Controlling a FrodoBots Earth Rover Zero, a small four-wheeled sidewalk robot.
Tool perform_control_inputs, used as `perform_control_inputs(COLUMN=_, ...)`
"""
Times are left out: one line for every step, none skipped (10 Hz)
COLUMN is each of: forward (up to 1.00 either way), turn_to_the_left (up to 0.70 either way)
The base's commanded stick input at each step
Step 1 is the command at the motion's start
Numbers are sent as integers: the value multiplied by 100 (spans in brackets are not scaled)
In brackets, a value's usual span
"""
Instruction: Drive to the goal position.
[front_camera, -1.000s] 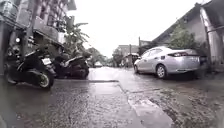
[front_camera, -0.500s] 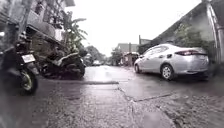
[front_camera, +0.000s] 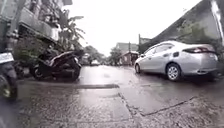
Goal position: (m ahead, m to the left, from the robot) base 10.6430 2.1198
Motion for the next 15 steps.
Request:
perform_control_inputs(forward=100, turn_to_the_left=0)
perform_control_inputs(forward=100, turn_to_the_left=0)
perform_control_inputs(forward=100, turn_to_the_left=0)
perform_control_inputs(forward=100, turn_to_the_left=0)
perform_control_inputs(forward=100, turn_to_the_left=0)
perform_control_inputs(forward=100, turn_to_the_left=11)
perform_control_inputs(forward=100, turn_to_the_left=27)
perform_control_inputs(forward=100, turn_to_the_left=15)
perform_control_inputs(forward=100, turn_to_the_left=0)
perform_control_inputs(forward=100, turn_to_the_left=0)
perform_control_inputs(forward=100, turn_to_the_left=18)
perform_control_inputs(forward=100, turn_to_the_left=1)
perform_control_inputs(forward=100, turn_to_the_left=16)
perform_control_inputs(forward=100, turn_to_the_left=0)
perform_control_inputs(forward=100, turn_to_the_left=0)
